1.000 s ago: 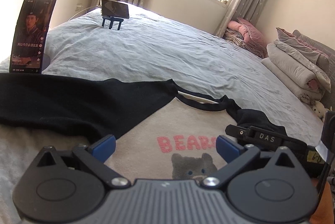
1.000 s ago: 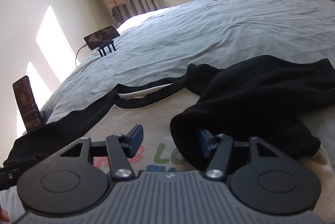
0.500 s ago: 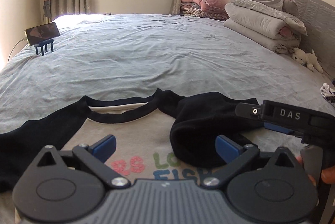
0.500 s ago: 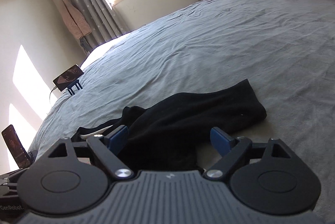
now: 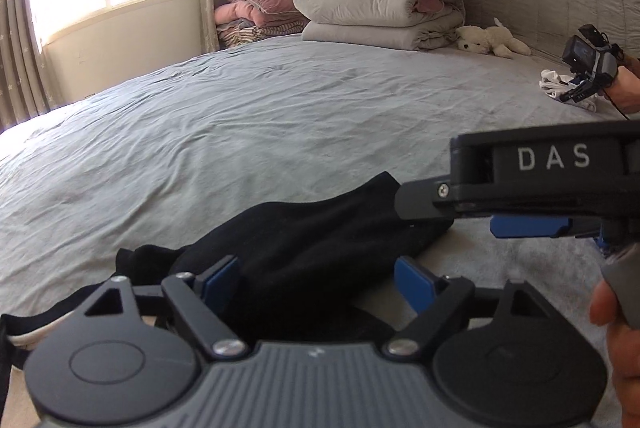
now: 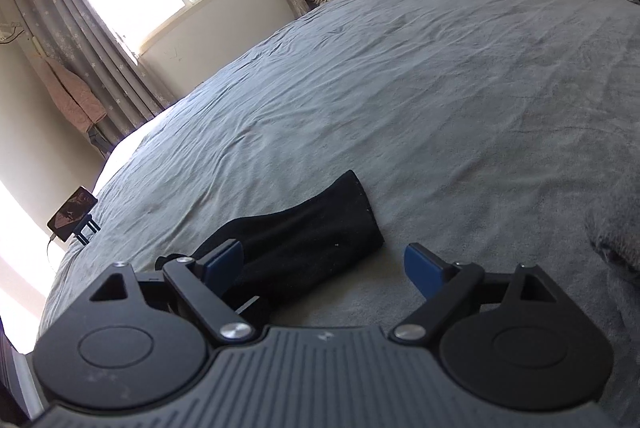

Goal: Fold clothes

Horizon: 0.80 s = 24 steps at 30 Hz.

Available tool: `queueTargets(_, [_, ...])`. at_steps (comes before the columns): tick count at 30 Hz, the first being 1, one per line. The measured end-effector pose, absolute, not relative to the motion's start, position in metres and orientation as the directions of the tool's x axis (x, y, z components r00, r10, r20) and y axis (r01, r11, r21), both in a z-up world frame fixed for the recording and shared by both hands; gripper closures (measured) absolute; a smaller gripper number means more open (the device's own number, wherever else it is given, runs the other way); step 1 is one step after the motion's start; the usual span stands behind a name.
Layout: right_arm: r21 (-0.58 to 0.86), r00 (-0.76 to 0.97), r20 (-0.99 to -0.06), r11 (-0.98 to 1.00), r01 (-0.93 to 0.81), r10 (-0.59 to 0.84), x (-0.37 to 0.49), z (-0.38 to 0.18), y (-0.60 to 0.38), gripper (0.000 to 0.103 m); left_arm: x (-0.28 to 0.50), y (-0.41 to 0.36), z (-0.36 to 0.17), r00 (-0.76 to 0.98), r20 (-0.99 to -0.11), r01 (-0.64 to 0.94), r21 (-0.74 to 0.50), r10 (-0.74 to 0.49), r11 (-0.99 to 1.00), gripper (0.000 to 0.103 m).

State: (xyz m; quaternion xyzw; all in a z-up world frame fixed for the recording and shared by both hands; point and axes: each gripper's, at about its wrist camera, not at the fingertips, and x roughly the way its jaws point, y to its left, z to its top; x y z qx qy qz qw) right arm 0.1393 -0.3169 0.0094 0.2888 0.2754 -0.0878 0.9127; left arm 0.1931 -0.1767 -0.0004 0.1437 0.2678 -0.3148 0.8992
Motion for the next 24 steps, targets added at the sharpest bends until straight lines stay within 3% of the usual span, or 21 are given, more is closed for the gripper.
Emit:
queueTargets(3, [0.488,0.834,-0.552,0.811,0.324,-0.001,0.139,0.008,-0.319,0.013,0.196,-0.193,-0.008,0.65,-0.571,0.663,0.104,-0.502,0.741,0.025])
queueTargets(5, [0.496,0.837,-0.547,0.805,0.324,0.0,0.139,0.008,-0.319,0.012,0.199,-0.199,-0.012,0.656,-0.569,0.654,0.099,-0.497,0.75,0.041])
queueTargets(7, [0.497,0.839,-0.545,0.802,0.331,-0.009,0.138,0.008,-0.32,0.012,0.203,-0.196,-0.011,0.677,-0.561,0.613,0.071,-0.476,0.787,0.081])
queueTargets(9, [0.489,0.837,-0.547,0.804,0.337,-0.019,0.138,0.008,-0.32,0.012,0.21,-0.184,-0.008,0.696,-0.547,0.556,0.0,-0.465,0.831,0.095])
queueTargets(12, [0.48,0.84,-0.542,0.816,0.323,-0.014,0.139,0.008,-0.315,0.012,0.21,-0.153,0.004,0.736,-0.495,0.457,-0.139,-0.461,0.879,0.103])
queueTargets(19, [0.431,0.854,-0.52,0.871,0.235,0.027,0.143,0.012,-0.295,0.012,0.184,-0.063,0.029,0.873,-0.366,0.218,-0.297,-0.322,0.93,0.103])
queueTargets(21, [0.411,0.853,-0.52,0.885,0.218,0.031,0.145,0.012,-0.29,0.012,0.177,-0.036,0.031,0.897,-0.354,0.147,-0.33,-0.266,0.933,0.103])
queueTargets(24, [0.413,0.851,-0.525,0.882,0.227,0.027,0.148,0.009,-0.289,0.012,0.175,-0.01,0.026,0.876,-0.393,0.136,-0.354,-0.279,0.925,0.101])
